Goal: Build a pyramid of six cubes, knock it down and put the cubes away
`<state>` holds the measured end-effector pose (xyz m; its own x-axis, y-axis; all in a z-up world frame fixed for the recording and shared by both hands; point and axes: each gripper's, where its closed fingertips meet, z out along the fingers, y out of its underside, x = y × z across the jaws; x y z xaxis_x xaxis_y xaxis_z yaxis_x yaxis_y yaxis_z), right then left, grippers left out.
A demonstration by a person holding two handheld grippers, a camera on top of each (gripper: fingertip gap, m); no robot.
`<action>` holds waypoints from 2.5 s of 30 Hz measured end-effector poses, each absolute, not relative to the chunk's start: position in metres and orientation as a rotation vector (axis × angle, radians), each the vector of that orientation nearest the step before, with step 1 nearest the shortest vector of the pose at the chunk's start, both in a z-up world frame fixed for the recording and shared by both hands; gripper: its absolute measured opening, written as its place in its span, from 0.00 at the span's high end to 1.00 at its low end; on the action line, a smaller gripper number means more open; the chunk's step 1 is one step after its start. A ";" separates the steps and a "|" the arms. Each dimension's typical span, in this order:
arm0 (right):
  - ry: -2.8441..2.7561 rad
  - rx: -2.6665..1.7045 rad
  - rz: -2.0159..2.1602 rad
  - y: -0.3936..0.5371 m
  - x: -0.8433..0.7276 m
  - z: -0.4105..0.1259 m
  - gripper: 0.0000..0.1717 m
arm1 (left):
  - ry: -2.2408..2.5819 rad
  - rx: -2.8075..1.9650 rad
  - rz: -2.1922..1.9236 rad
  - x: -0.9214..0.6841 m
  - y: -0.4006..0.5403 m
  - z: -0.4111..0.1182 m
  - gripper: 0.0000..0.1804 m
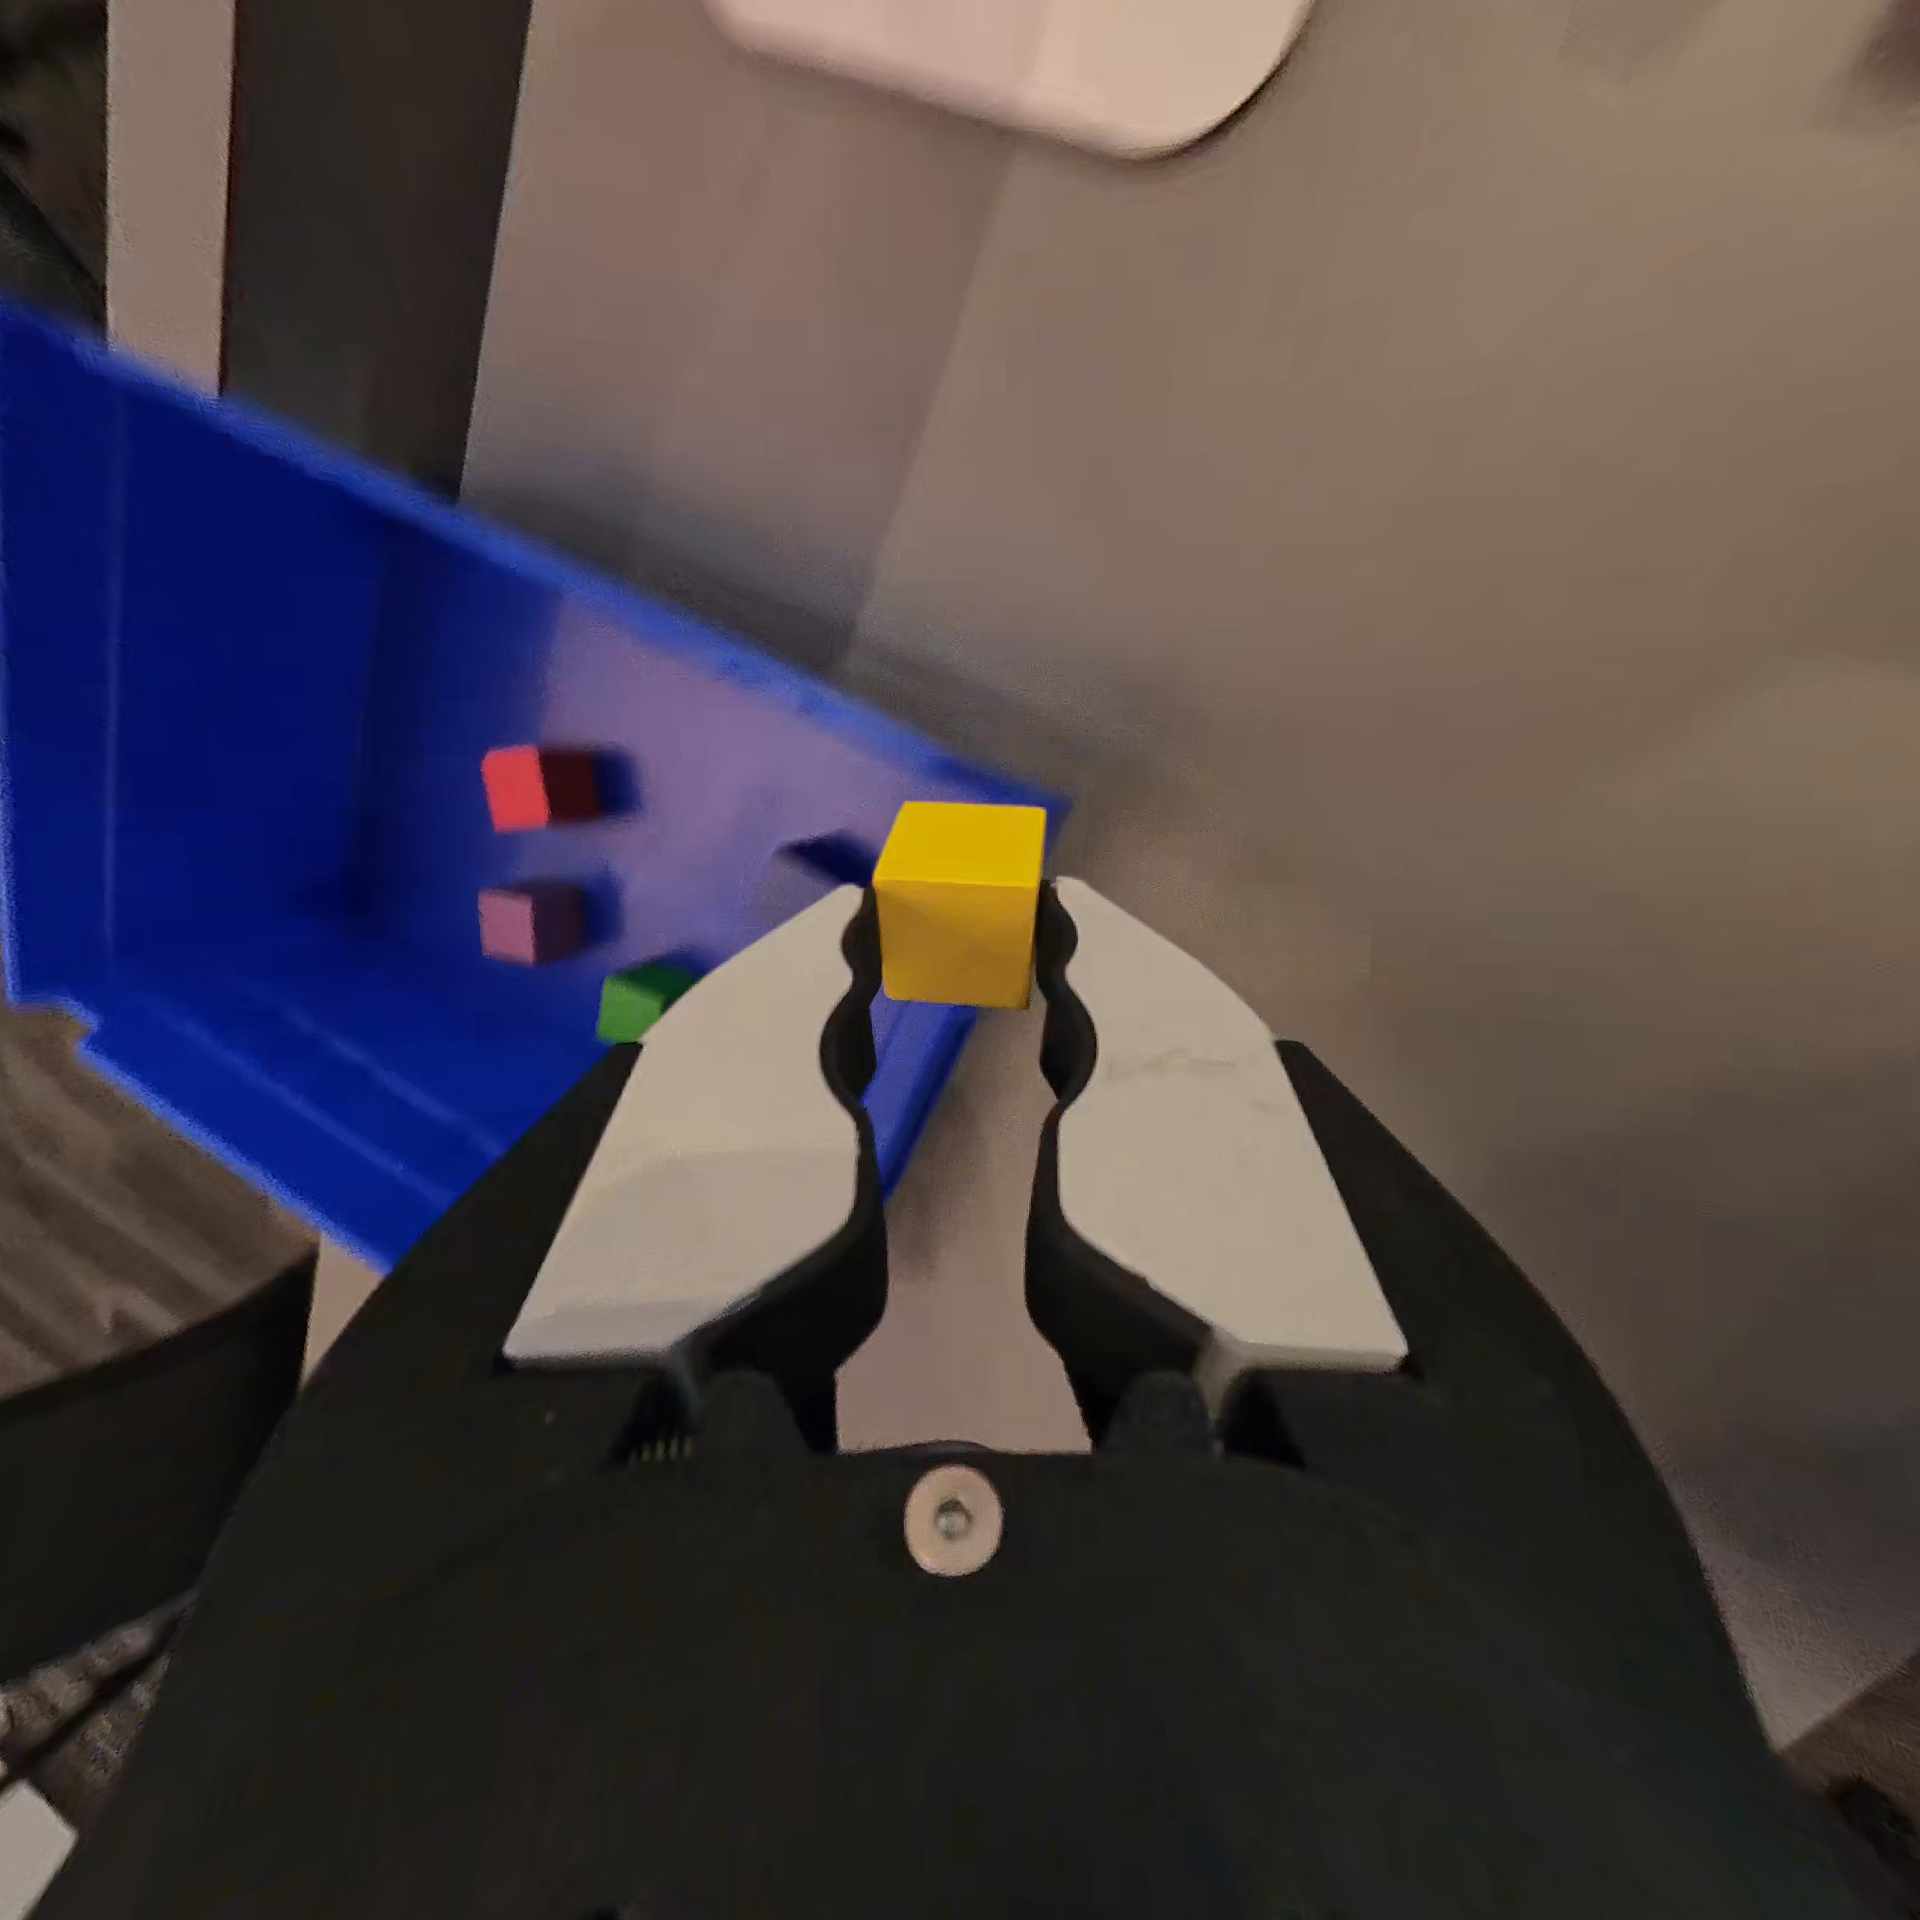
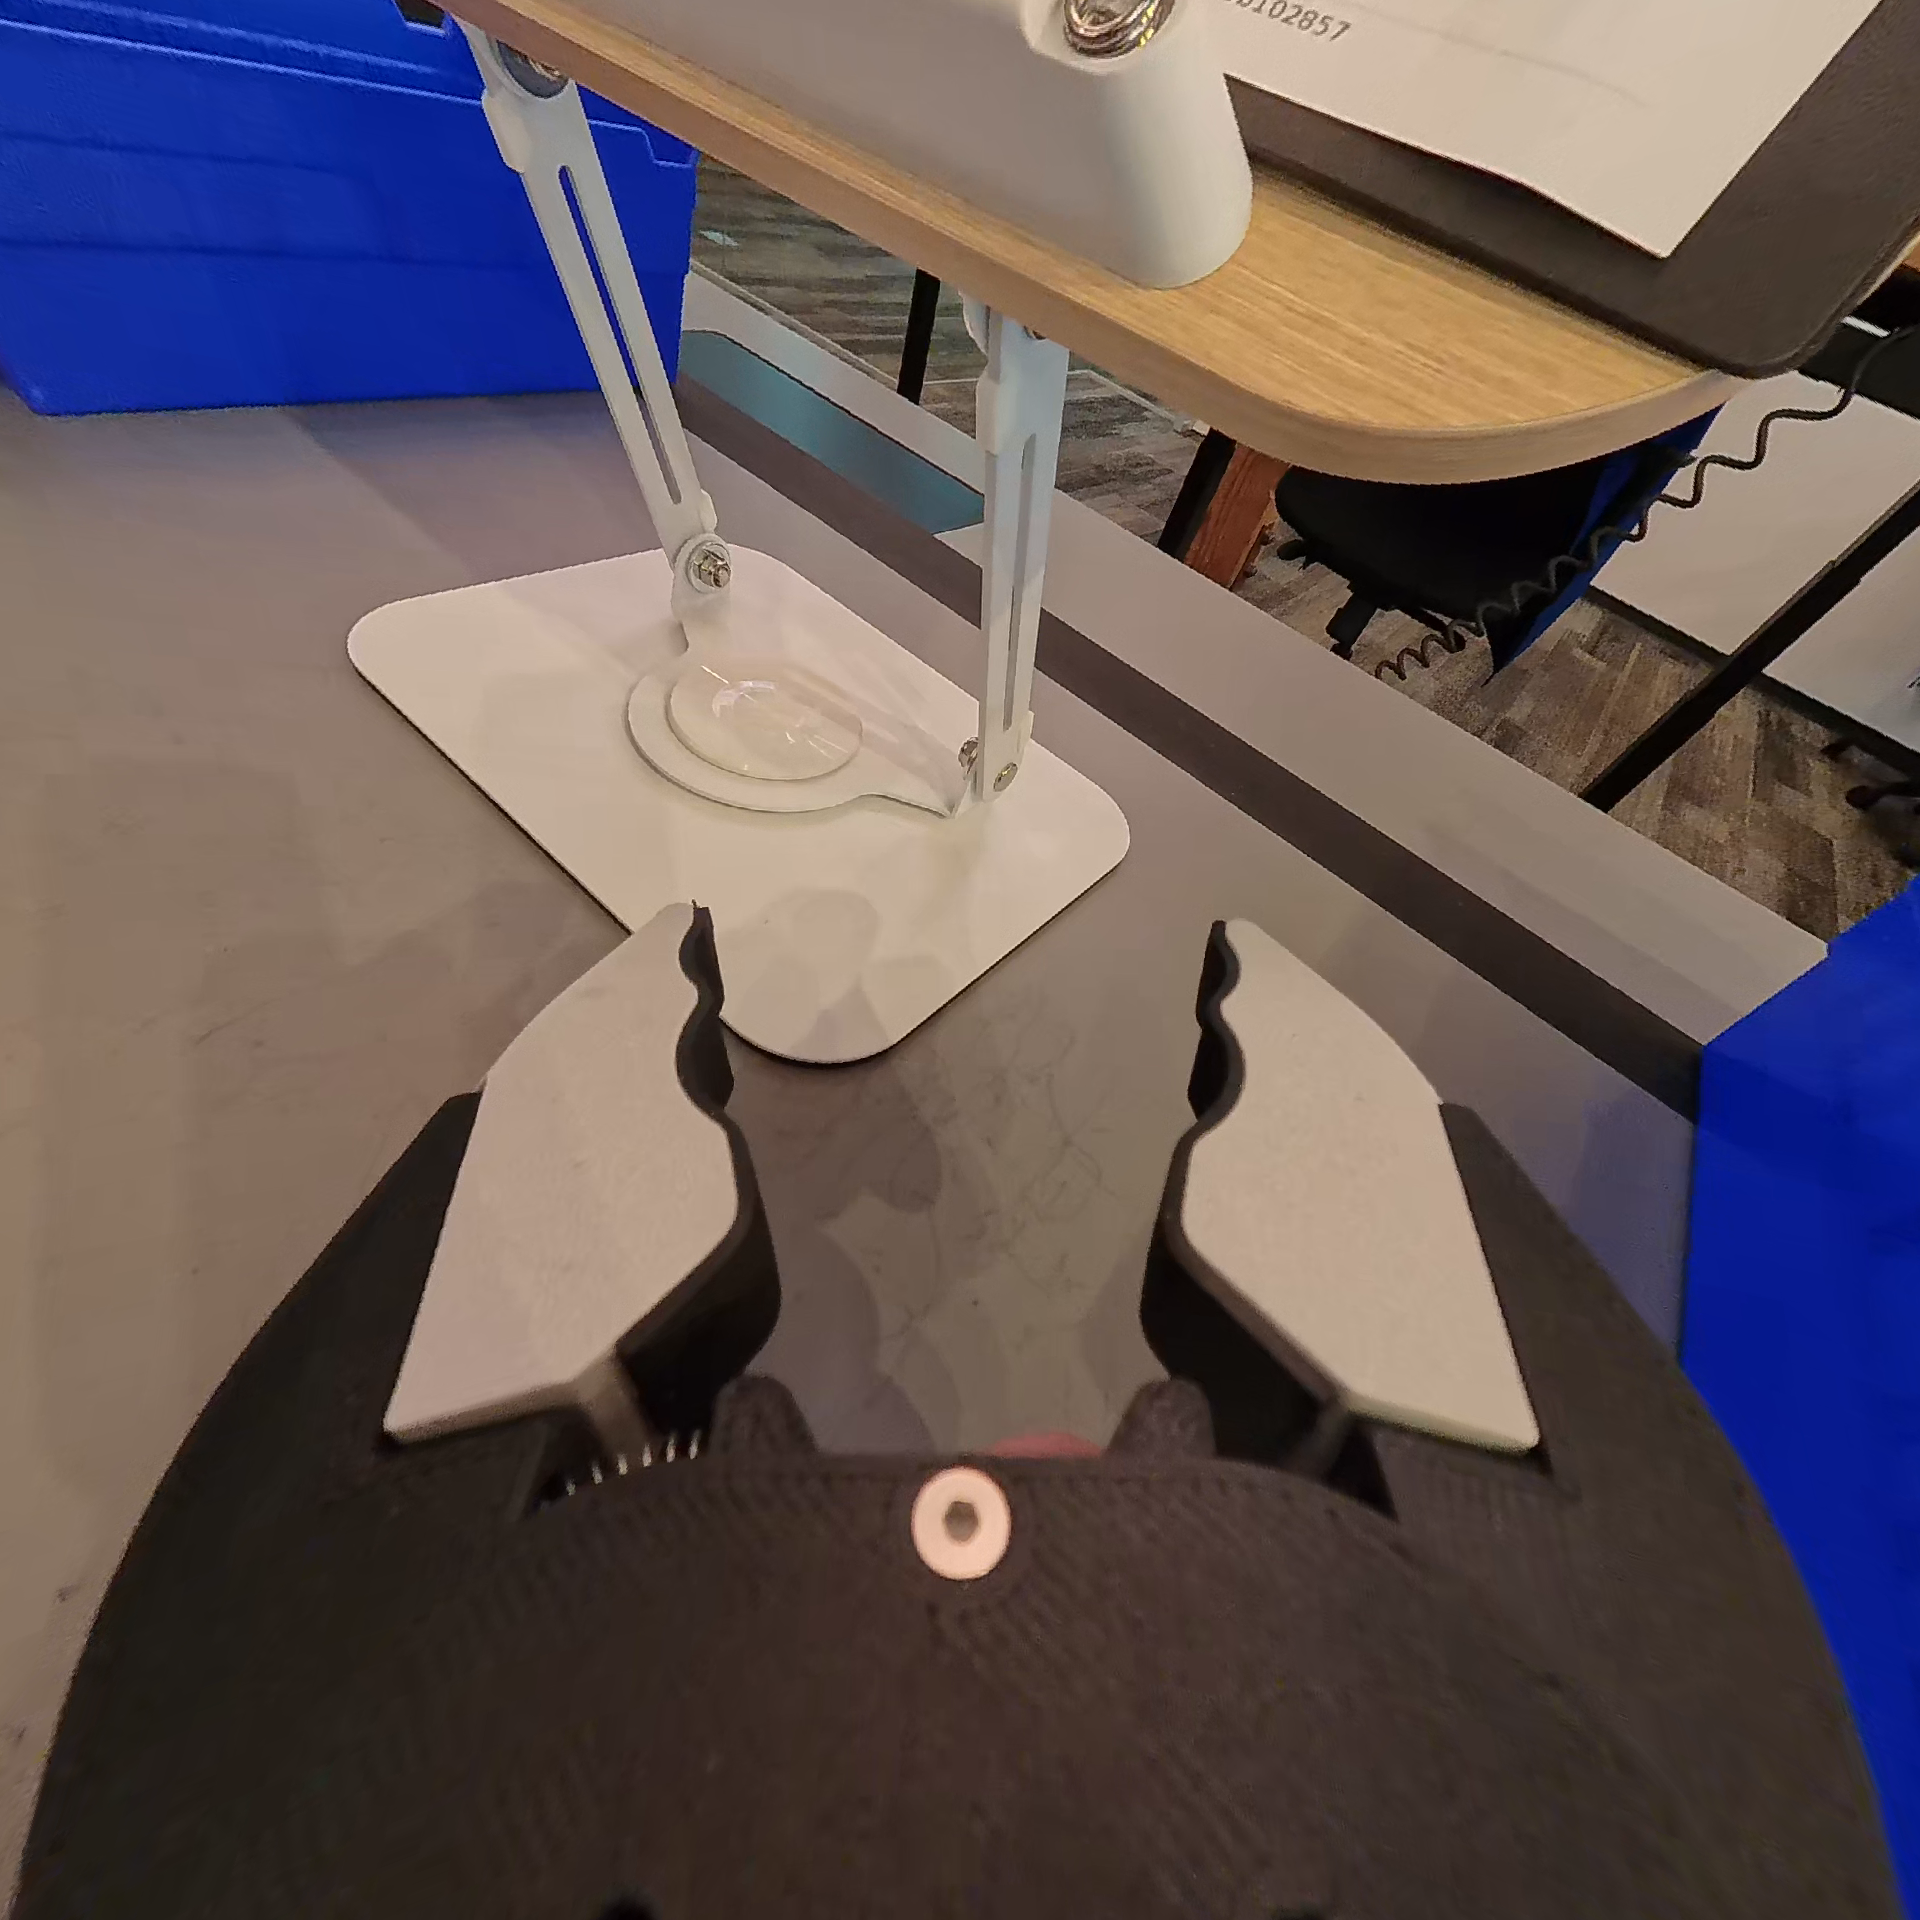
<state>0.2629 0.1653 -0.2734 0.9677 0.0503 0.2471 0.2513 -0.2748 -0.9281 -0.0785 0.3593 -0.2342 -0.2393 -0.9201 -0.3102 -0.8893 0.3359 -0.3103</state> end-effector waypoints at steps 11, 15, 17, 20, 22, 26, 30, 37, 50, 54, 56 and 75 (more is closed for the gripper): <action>-0.228 -1.845 -0.199 0.165 0.262 -0.274 0.48 | 2.306 -1.355 -0.519 0.008 0.193 -0.311 0.85; -0.233 -1.852 -0.200 0.166 0.261 -0.275 0.48 | 2.396 -1.389 -0.499 0.012 0.180 -0.332 0.85; -0.234 -1.853 -0.199 0.166 0.261 -0.275 0.48 | 2.431 -1.401 -0.477 0.014 0.176 -0.334 0.85; -0.236 -1.854 -0.196 0.166 0.261 -0.275 0.48 | 2.486 -1.371 -0.381 0.018 0.174 -0.336 0.85; -0.241 -1.855 -0.197 0.167 0.260 -0.275 0.48 | 2.511 -1.365 -0.342 0.022 0.171 -0.339 0.85; -0.246 -1.856 -0.195 0.167 0.259 -0.276 0.48 | 2.560 -1.358 -0.299 0.026 0.168 -0.339 0.85; -0.252 -1.858 -0.193 0.167 0.257 -0.276 0.48 | 2.606 -1.331 -0.289 0.029 0.159 -0.341 0.85; -0.256 -1.858 -0.186 0.168 0.256 -0.276 0.48 | 2.604 -1.353 -0.315 0.026 0.157 -0.339 0.78; -0.264 -1.861 -0.185 0.168 0.255 -0.277 0.48 | 2.618 -1.348 -0.311 0.029 0.160 -0.344 0.85; -0.268 -1.861 -0.182 0.168 0.253 -0.277 0.48 | 2.615 -1.365 -0.314 0.029 0.159 -0.344 0.83; -0.266 -1.859 -0.181 0.168 0.253 -0.277 0.48 | 2.606 -1.367 -0.347 0.030 0.157 -0.344 0.79; -0.263 -1.855 -0.175 0.167 0.253 -0.276 0.49 | 2.200 -1.675 0.263 -0.108 0.465 -0.264 0.77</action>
